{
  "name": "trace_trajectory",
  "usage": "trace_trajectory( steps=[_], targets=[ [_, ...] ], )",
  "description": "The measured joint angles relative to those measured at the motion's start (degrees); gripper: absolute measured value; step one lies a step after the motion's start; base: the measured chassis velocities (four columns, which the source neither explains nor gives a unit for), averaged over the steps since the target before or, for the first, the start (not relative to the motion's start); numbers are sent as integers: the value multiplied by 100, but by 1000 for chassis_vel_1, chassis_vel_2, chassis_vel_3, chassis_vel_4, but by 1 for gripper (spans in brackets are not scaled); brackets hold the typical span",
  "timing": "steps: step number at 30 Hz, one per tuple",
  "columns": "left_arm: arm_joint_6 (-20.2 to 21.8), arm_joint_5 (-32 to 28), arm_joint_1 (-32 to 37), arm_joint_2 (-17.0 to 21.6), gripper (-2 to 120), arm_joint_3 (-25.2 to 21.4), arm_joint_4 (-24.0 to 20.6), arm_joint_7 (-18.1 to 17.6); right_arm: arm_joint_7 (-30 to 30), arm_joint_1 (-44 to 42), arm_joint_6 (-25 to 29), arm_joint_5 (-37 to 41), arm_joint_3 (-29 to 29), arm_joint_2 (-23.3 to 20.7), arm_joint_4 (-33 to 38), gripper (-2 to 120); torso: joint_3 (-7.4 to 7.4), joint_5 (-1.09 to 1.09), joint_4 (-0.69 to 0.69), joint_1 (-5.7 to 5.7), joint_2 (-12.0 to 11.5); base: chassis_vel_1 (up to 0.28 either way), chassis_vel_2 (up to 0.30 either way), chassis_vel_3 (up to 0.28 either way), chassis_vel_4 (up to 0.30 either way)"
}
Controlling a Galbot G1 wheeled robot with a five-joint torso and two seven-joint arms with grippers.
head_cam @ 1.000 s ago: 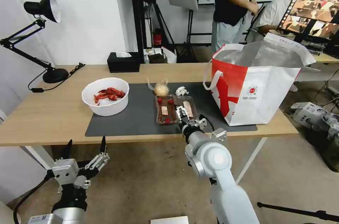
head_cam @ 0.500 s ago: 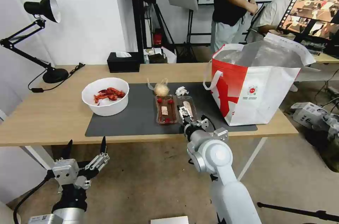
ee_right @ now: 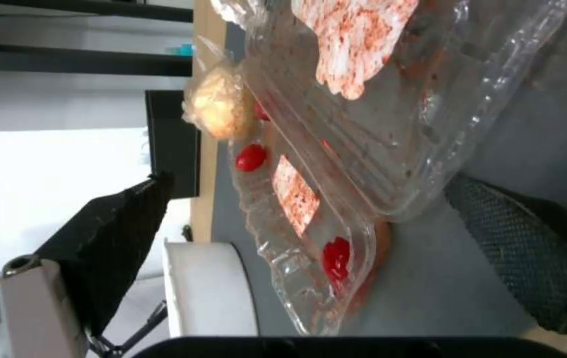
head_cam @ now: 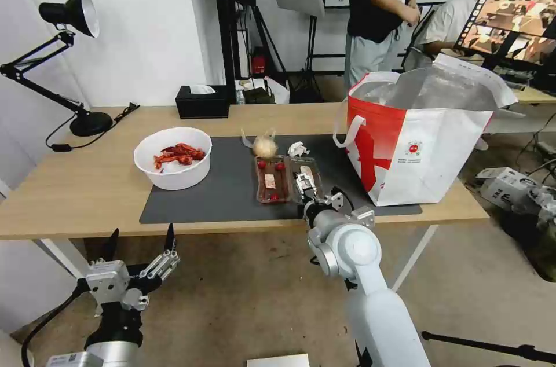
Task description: Pick up the trash from the table and place it into the takeout bag.
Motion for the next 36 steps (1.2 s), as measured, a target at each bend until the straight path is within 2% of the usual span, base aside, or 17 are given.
trace_trajectory(
  steps=[18, 22, 25, 26, 28, 29, 30, 33, 34, 36],
  targets=[
    [-5, -5, -11, -5, 100, 3, 0, 0, -107, 222, 1, 3, 74, 1, -274, 100, 0, 0, 0, 0, 0, 0, 0, 0, 0],
    [0, -5, -12, -12, 100, 7, 0, 0, -367, 192, -100, -343, -10, -2, -284, 100, 0, 0, 0, 0, 0, 0, 0, 0, 0],
    [1, -5, -13, -13, 100, 10, 0, 0, -752, 131, -310, -1062, -195, -5, -297, 100, 0, 0, 0, 0, 0, 0, 0, 0, 0],
    [1, -5, -13, -13, 100, 10, 0, 0, -752, 131, -310, -1062, -195, -5, -297, 100, 0, 0, 0, 0, 0, 0, 0, 0, 0],
    [2, -5, -18, -14, 100, 8, 0, 3, -1180, 86, -437, -2190, -414, -12, -426, 100, 0, 0, 0, 0, 0, 0, 0, 0, 0],
    [2, -5, -19, -15, 100, 6, 0, 4, -1304, 81, -480, -2502, -469, -19, -476, 100, 0, 0, 0, 0, 0, 0, 0, 0, 0],
    [2, -5, -19, -15, 100, 6, 0, 4, -1304, 81, -480, -2502, -469, -19, -476, 100, 0, 0, 0, 0, 0, 0, 0, 0, 0],
    [-6, -8, -20, -19, 100, 1, 0, 4, -1673, 80, -666, -3345, -650, -73, -591, 100, 0, 0, 0, 0, 0, 0, 0, 0, 0],
    [-6, -8, -20, -19, 100, 1, 0, 4, -1673, 80, -666, -3345, -650, -73, -591, 100, 0, 0, 0, 0, 0, 0, 0, 0, 0],
    [-14, -11, -21, -20, 100, -2, 0, 4, -1952, 81, -785, -4052, -816, -151, -669, 100, 0, 0, 0, 0, 0, 0, 0, 0, 0]
  ],
)
